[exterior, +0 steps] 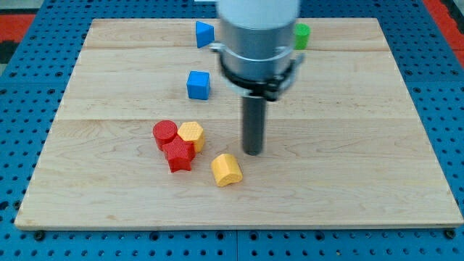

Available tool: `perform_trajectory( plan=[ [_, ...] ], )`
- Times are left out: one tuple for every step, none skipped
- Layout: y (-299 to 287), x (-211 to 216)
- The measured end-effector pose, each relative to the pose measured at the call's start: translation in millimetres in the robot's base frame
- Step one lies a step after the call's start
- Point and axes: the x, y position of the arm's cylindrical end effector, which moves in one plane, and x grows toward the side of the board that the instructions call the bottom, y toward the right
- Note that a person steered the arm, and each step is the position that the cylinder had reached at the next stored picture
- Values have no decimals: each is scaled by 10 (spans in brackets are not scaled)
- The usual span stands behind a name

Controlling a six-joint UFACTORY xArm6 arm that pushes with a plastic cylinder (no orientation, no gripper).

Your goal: Move the red star into the yellow hexagon

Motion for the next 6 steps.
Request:
perform_trajectory(
  plan=[
    [353,401],
    [-308,629],
    [-611,408],
    [-676,81],
    [-708,20],
    [-956,662]
  ],
)
